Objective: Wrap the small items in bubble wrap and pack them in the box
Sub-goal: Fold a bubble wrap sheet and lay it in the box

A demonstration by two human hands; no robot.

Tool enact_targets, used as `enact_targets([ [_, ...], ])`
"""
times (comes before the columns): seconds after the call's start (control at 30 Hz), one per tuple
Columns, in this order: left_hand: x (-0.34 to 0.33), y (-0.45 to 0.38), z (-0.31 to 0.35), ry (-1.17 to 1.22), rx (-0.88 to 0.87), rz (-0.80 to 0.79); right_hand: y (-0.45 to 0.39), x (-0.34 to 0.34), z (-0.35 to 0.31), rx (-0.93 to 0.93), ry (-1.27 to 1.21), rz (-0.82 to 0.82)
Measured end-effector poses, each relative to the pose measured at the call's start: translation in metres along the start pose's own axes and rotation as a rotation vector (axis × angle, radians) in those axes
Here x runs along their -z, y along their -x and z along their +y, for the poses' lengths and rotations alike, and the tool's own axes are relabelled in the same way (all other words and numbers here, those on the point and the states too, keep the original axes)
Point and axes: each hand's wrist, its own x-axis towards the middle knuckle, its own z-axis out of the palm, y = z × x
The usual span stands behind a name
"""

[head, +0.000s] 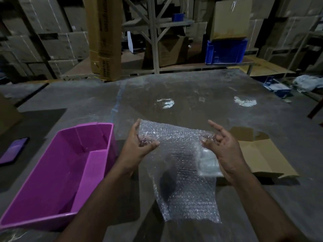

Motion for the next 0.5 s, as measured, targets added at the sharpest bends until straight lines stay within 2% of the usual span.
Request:
enact_targets([
  [0.2,0.003,0.002,0.025,0.044,-0.178,0.069,-0.012,-0.004,-0.013,0.04,-0.007,-0.026],
  [0.3,0.009,-0.002,0.037,-0.041,-0.23,0.073,-0.022,-0.009,-0.022,0.082,-0.013,-0.039],
  [0.43,0.023,-0.009,0.045,-0.155,-0.224,-0.055,-0.03,-0.014,-0.032,0.129,-0.029,0.014],
  [0.5,0.025,-0.01,0.047,-0.194,-0.262,-0.026,-0.032,-0.014,-0.035,0.138,-0.004,-0.032],
])
